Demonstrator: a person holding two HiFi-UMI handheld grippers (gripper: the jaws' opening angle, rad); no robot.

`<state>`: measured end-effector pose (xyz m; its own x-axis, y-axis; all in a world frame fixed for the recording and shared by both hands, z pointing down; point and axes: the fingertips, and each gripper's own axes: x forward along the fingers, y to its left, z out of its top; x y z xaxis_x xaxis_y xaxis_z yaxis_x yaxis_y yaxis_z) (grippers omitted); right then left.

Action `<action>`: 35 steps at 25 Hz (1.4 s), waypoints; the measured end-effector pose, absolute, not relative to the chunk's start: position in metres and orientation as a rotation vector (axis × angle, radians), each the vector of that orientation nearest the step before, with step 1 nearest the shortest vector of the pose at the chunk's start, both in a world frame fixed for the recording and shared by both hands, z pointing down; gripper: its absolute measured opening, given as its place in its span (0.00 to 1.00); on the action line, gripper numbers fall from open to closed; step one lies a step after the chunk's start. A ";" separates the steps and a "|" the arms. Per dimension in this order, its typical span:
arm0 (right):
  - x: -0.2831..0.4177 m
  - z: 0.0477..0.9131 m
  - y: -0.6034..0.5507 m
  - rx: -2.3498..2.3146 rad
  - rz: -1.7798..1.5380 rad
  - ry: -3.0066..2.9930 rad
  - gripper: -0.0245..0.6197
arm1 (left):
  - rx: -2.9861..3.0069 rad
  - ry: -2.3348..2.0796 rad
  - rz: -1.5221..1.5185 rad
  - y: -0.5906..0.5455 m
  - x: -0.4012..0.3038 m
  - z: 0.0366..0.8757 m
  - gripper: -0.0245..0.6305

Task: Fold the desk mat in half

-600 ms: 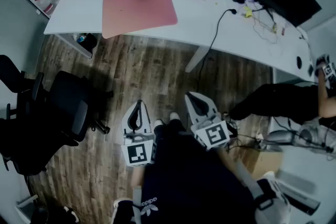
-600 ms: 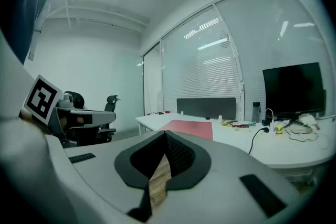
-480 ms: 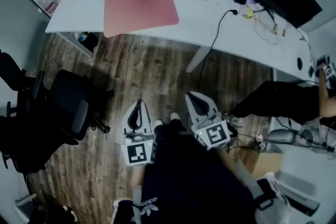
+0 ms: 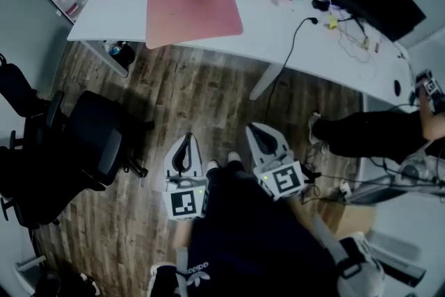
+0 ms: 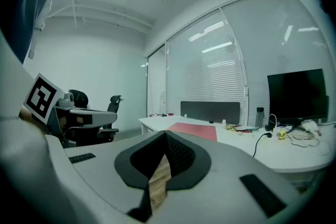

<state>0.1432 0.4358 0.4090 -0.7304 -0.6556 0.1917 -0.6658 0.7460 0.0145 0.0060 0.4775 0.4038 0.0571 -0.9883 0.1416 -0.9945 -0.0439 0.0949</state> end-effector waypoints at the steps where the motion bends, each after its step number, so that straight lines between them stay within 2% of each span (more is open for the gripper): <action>1: 0.141 0.408 0.438 1.061 0.070 -2.761 0.04 | 2.160 -2.046 0.053 0.479 0.004 0.404 0.04; 15: 0.134 0.422 0.463 1.092 0.092 -2.777 0.04 | 2.123 -2.044 0.042 0.495 -0.024 0.413 0.04; 23: 0.138 0.431 0.408 1.032 0.116 -2.752 0.04 | 2.115 -2.060 0.097 0.446 -0.028 0.411 0.04; 35: 0.143 0.422 0.287 0.984 0.084 -2.788 0.04 | 2.071 -2.189 0.004 0.337 -0.034 0.399 0.04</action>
